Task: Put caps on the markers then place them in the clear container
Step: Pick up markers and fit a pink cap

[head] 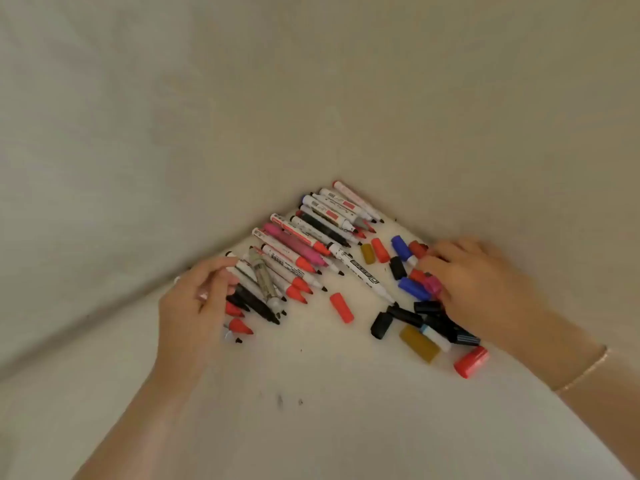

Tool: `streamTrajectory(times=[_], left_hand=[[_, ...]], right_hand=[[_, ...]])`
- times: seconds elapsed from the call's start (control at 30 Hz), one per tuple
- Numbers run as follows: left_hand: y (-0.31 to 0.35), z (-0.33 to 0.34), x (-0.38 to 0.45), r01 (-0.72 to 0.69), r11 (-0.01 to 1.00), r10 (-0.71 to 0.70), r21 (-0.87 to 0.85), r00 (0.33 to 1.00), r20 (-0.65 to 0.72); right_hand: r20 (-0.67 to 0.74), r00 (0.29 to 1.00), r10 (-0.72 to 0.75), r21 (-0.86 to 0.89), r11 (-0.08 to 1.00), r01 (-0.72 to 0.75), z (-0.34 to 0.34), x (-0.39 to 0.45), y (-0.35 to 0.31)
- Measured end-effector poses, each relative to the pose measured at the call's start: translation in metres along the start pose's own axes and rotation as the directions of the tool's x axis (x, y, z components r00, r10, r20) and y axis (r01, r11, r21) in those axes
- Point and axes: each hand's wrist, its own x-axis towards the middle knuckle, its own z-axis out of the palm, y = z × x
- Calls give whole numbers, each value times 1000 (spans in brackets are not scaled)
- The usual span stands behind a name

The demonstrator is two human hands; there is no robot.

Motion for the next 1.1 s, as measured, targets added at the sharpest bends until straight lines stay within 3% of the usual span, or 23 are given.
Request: streamTrajectory(times=[0.1, 0.23, 0.33, 0.4, 0.57, 0.63, 0.73, 0.97, 1.1], left_hand=[[-11, 8, 8, -46, 999, 45, 18, 999, 24], [-16, 20, 19, -200, 976, 195, 85, 978, 69], [-14, 28, 32, -294, 940, 267, 171, 950, 164], [-7, 34, 37, -382, 902, 321, 201, 905, 279], [8, 56, 56, -506, 806, 315, 307, 806, 501], [11, 62, 62, -565, 731, 309, 383, 774, 553], [21, 66, 64, -629, 637, 297, 446, 734, 611], [31, 69, 79, -777, 357, 276, 519, 619, 736], [34, 72, 86, -880, 106, 293, 463, 473, 831]], right_hand=[[84, 995, -58, -188, 979, 73, 15, -1, -2], [11, 999, 33, -190, 981, -30, 7, 2, -7], [-122, 981, 148, 178, 976, -125, -1, 17, -21], [-131, 964, 233, 500, 855, -138, -2, 30, -36], [-65, 934, 352, 803, 574, -160, 10, 51, -65], [-36, 915, 401, 885, 438, -157, 16, 54, -69], [-26, 890, 456, 934, 328, -141, 25, 56, -72], [-29, 888, 459, 933, 331, -141, 35, 57, -73], [-41, 891, 452, 935, 331, -125, 35, 58, -71]])
